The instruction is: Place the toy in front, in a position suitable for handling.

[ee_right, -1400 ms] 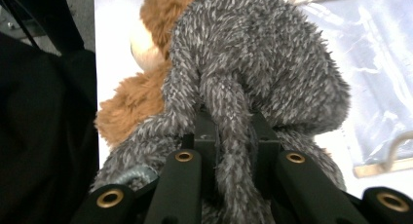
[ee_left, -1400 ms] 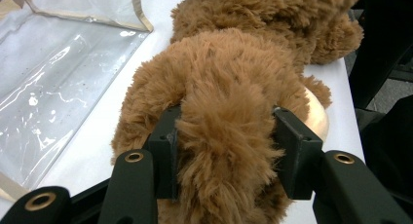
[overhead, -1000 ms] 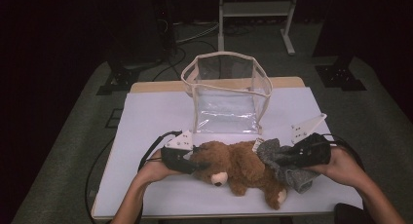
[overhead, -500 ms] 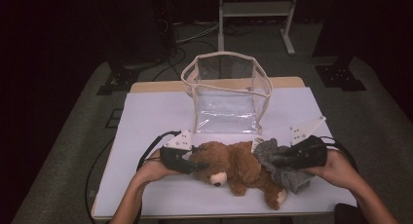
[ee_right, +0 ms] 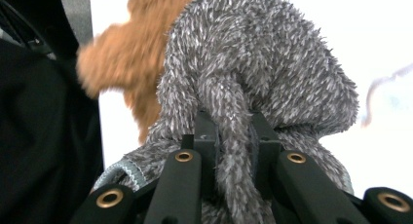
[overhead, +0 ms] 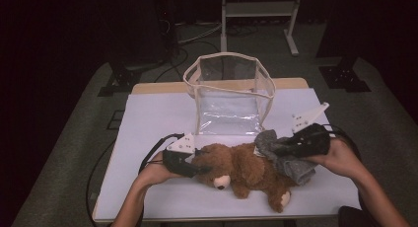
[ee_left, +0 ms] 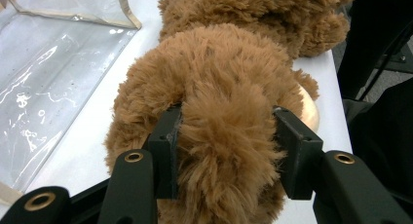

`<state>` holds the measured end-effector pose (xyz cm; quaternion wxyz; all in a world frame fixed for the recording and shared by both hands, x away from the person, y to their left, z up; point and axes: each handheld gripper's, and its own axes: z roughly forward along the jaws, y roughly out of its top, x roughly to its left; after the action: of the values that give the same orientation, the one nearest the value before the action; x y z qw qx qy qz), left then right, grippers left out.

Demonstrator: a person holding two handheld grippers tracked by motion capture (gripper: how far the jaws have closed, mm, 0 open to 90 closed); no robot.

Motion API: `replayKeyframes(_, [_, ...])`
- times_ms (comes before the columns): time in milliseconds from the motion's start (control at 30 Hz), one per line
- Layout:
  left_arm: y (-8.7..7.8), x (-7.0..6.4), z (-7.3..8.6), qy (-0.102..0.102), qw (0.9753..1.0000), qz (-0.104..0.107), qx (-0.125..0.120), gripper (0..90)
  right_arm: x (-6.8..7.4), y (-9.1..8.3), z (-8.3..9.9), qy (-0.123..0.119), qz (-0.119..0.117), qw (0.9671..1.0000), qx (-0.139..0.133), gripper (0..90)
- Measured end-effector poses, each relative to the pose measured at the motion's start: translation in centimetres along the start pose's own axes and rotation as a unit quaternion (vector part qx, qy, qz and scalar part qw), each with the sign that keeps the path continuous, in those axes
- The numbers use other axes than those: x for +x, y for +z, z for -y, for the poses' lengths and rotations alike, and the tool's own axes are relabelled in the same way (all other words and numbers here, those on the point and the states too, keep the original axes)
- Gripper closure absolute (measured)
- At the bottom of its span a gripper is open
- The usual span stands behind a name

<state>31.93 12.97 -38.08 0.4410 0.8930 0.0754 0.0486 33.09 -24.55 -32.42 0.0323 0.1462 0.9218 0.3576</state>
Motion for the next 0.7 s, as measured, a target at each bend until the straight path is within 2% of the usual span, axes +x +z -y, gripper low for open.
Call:
replayKeyframes(133, [-0.1,0.0,0.1,-0.001,1.0000,0.001,0.002,50.3,-0.4,2.2,-1.0,-0.005,-0.013,0.9999,0.008,77.4])
replayKeyframes(233, [-0.3,0.1,-0.1,-0.005,1.0000,0.000,0.005,45.0,0.1,3.8,-0.4,-0.001,-0.019,0.9998,0.006,77.6])
replayKeyframes(267, [-0.4,0.1,-0.3,-0.006,1.0000,0.001,0.005,41.9,0.2,3.8,-0.2,-0.002,-0.019,0.9998,0.001,77.7])
replayKeyframes(333, [-0.5,0.1,-0.8,-0.018,0.9997,0.013,-0.001,29.9,0.7,3.9,0.3,-0.003,-0.018,0.9998,-0.005,77.9])
replayKeyframes(400, [-0.2,0.1,-1.4,-0.019,0.9998,0.012,0.003,22.0,1.4,4.0,0.5,-0.008,-0.016,0.9998,-0.007,78.0])
replayKeyframes(533, [0.9,0.2,-2.3,-0.012,0.9994,0.012,0.030,15.2,2.6,4.3,0.4,-0.024,-0.021,0.9995,-0.005,78.2])
replayKeyframes(600, [1.5,0.4,-2.6,-0.016,0.9989,0.020,0.040,12.5,3.0,4.3,0.5,-0.030,-0.023,0.9992,-0.007,78.2])
replayKeyframes(700, [2.5,0.7,-3.0,-0.019,0.9979,0.024,0.057,8.2,3.0,4.3,0.8,-0.025,-0.026,0.9992,-0.014,78.2])
